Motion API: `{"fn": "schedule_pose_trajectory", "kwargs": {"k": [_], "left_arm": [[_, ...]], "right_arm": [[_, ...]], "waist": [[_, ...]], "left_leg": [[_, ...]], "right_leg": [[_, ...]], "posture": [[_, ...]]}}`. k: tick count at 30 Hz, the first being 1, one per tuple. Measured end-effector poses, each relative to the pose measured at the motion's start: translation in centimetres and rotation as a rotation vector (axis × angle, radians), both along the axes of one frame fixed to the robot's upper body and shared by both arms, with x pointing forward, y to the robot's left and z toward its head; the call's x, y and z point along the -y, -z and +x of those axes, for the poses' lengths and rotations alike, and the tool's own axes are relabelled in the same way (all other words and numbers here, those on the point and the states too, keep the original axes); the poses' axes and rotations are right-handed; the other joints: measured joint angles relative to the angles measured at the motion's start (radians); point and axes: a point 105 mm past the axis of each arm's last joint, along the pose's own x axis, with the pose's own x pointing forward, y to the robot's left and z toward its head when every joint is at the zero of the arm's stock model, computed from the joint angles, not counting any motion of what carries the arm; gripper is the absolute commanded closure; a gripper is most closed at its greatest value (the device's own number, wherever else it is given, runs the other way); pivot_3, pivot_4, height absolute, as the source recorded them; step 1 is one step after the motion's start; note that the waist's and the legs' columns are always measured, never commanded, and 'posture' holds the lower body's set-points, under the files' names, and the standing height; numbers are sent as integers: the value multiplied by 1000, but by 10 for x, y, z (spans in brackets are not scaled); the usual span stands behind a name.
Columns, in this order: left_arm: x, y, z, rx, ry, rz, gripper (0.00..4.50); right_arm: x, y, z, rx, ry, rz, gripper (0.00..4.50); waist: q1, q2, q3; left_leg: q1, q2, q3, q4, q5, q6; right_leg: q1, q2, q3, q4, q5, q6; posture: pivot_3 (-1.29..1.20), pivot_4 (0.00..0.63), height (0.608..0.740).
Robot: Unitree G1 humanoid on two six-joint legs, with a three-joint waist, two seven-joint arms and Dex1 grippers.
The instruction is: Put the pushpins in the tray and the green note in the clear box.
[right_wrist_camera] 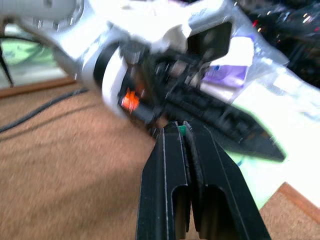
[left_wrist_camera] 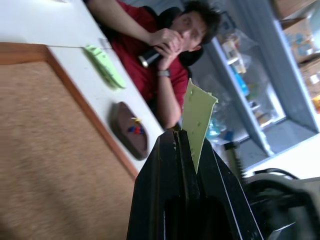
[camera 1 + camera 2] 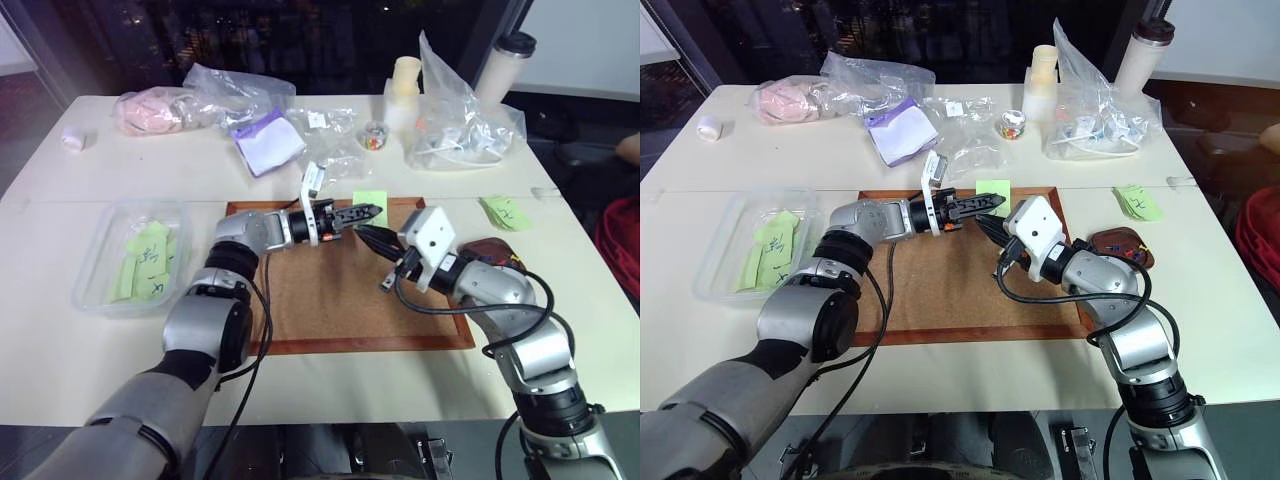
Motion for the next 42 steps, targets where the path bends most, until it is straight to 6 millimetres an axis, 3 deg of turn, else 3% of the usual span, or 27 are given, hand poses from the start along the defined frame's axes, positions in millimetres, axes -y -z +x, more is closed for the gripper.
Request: {"fn": "schedule_pose_trajectory", "kwargs": {"k": [8, 11, 13, 17, 20, 22, 26, 31, 39, 42], "left_arm": [[-4, 6, 4, 29, -31, 55, 4476], [-5, 2, 3, 185, -16, 152, 4476], [-8, 0, 1, 334, 1, 236, 4476], [-17, -5, -8, 568, 17, 367, 4476], [-21, -23, -19, 794, 49, 447, 4476], [-18, -33, -28, 912, 82, 478, 4476], [-12, -48, -42, 1009, 123, 472, 4476], [-9, -42, -54, 1155, 223, 529, 4476], [0, -24, -62, 1193, 315, 557, 4476], [-1, -23, -61, 1190, 312, 562, 4500]], "right_arm": [[2, -14, 4, 72, 78, 93, 4500], [8, -20, 7, 57, 129, 190, 4500], [26, -32, 10, 35, 216, 336, 4500], [91, -47, 13, -1, 457, 559, 4500], [137, -31, 10, -73, 653, 483, 4500], [161, -8, 9, -167, 767, 396, 4500], [185, 30, 8, -325, 874, 333, 4500], [198, 50, 11, -404, 902, 285, 4500], [192, 67, 13, -460, 861, 252, 4500], [193, 68, 13, -457, 866, 252, 3632]], "waist": [[1, 0, 0], [1, 0, 0], [1, 0, 0], [4, 0, 0], [6, 1, -1], [5, 1, -1], [-4, 3, -1], [-2, 4, -2], [2, 4, -2], [2, 4, -2]], "left_leg": [[0, 0, 0, 0, 0, -1], [0, 0, 0, 0, 0, -1], [0, 0, 0, 0, 1, -3], [0, 0, 1, 0, 2, -4], [0, 0, 1, 0, 2, -4], [0, -1, 1, 0, 2, -3], [1, 0, 1, 0, 0, 1], [2, 0, 1, 0, 0, 1], [2, 0, 1, 1, 0, 1], [2, 0, 1, 1, 0, 1]], "right_leg": [[0, 0, 0, 0, 0, 0], [0, 0, 0, 0, 0, 0], [0, -1, 0, 1, 0, 0], [0, -3, 0, 3, 0, 0], [0, -3, 0, 3, 0, 0], [0, -2, 0, 3, 0, 0], [0, 0, 2, 4, 0, 0], [0, 0, 2, 5, 0, 0], [0, 0, 2, 5, 0, 0], [0, 0, 2, 5, 0, 0]], "posture": [[0, 150, 734], [0, 150, 734], [0, 150, 734], [0, 150, 734], [0, 150, 734], [0, 150, 734], [0, 150, 734], [0, 150, 734], [0, 150, 734], [0, 150, 734]]}}
